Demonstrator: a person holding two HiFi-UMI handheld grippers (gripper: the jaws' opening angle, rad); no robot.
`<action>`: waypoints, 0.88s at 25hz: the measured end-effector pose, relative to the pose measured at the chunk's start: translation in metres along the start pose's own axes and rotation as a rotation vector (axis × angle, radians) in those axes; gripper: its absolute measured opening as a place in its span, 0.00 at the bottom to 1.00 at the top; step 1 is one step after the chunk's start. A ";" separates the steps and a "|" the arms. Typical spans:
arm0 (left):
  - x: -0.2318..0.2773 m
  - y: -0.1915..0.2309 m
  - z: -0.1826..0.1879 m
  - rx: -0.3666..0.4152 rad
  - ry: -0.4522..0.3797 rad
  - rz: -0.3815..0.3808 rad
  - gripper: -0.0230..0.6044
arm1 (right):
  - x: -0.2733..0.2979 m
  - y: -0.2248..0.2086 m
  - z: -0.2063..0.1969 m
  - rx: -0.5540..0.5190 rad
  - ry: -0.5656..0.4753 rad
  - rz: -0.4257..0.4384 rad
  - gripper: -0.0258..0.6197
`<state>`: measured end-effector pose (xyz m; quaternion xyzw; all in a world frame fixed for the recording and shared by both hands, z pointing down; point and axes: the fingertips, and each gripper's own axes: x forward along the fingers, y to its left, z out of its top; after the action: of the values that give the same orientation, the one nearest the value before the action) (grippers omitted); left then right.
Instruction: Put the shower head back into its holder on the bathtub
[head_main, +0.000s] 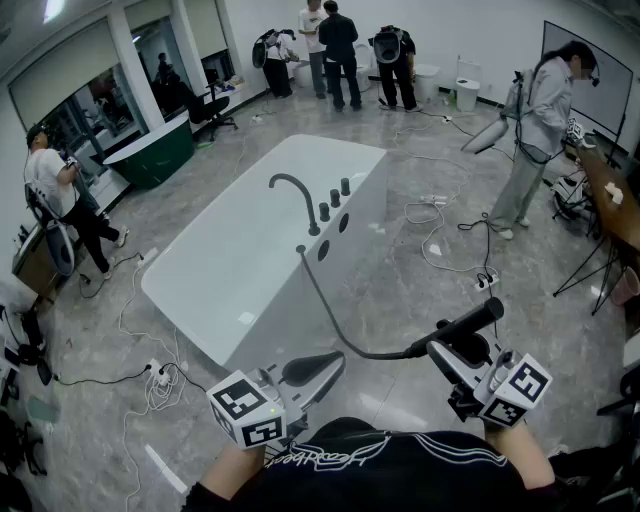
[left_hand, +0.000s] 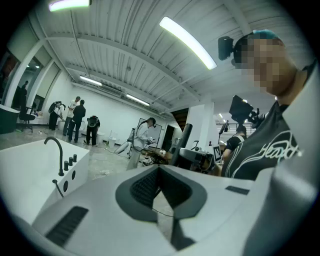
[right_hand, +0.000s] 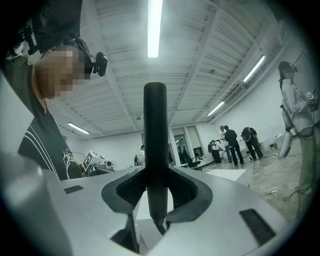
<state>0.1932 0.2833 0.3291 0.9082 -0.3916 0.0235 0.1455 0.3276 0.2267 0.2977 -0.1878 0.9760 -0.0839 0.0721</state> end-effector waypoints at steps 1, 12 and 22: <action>0.000 0.000 0.000 0.000 -0.001 0.000 0.05 | 0.000 0.001 0.000 -0.001 -0.001 0.001 0.25; -0.007 0.012 -0.007 -0.040 -0.002 0.006 0.04 | 0.016 0.002 -0.002 0.038 0.000 0.016 0.25; -0.014 0.037 -0.023 -0.010 0.077 0.033 0.05 | 0.049 -0.001 0.001 0.160 -0.043 0.058 0.25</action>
<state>0.1584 0.2760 0.3583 0.8992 -0.4010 0.0590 0.1649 0.2835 0.2072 0.2912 -0.1550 0.9694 -0.1553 0.1102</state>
